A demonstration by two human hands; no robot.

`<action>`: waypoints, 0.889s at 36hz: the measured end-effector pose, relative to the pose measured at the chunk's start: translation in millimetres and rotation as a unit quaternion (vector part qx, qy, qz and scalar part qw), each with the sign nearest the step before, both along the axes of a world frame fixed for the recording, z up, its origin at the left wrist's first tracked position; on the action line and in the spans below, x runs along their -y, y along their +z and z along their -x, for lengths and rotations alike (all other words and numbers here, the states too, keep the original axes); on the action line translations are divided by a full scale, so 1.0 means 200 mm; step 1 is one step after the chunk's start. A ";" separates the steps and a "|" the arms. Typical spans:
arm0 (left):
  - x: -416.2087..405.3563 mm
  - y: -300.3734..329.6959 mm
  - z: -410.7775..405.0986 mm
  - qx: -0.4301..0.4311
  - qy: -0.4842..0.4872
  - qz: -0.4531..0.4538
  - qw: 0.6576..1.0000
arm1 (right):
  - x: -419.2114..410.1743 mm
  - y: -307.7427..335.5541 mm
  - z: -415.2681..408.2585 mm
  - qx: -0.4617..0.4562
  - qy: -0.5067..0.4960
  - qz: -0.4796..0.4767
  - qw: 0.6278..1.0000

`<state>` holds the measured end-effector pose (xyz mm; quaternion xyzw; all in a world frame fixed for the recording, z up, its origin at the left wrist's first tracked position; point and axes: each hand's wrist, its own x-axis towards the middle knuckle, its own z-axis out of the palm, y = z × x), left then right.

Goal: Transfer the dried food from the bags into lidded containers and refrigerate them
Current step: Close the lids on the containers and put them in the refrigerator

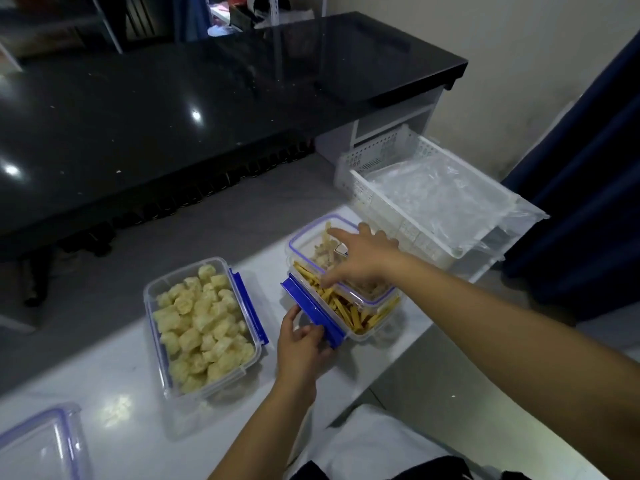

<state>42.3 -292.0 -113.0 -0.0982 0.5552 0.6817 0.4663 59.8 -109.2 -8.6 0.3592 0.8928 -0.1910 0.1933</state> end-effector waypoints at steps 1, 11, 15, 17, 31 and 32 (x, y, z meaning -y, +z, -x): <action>0.00 0.00 0.00 -0.003 0.002 -0.004 1.000 | 0.02 -0.01 -0.02 -0.002 0.004 -0.002 1.000; 0.00 -0.01 0.01 -0.050 -0.044 0.015 0.998 | 0.12 -0.06 -0.19 -0.029 0.019 -0.010 0.999; 0.00 -0.01 0.02 -0.045 -0.049 0.009 0.998 | 0.10 -0.06 -0.20 -0.036 0.023 -0.002 0.999; 0.00 -0.02 0.03 -0.050 -0.050 0.009 0.997 | 0.09 -0.06 -0.21 -0.086 -0.004 0.065 0.994; -0.01 -0.01 0.03 -0.020 -0.036 0.020 0.999 | -0.04 -0.04 -0.47 -0.177 -0.110 0.134 0.969; -0.01 -0.01 0.03 -0.021 -0.036 0.020 0.999 | -0.04 -0.05 -0.48 -0.175 -0.119 0.138 0.968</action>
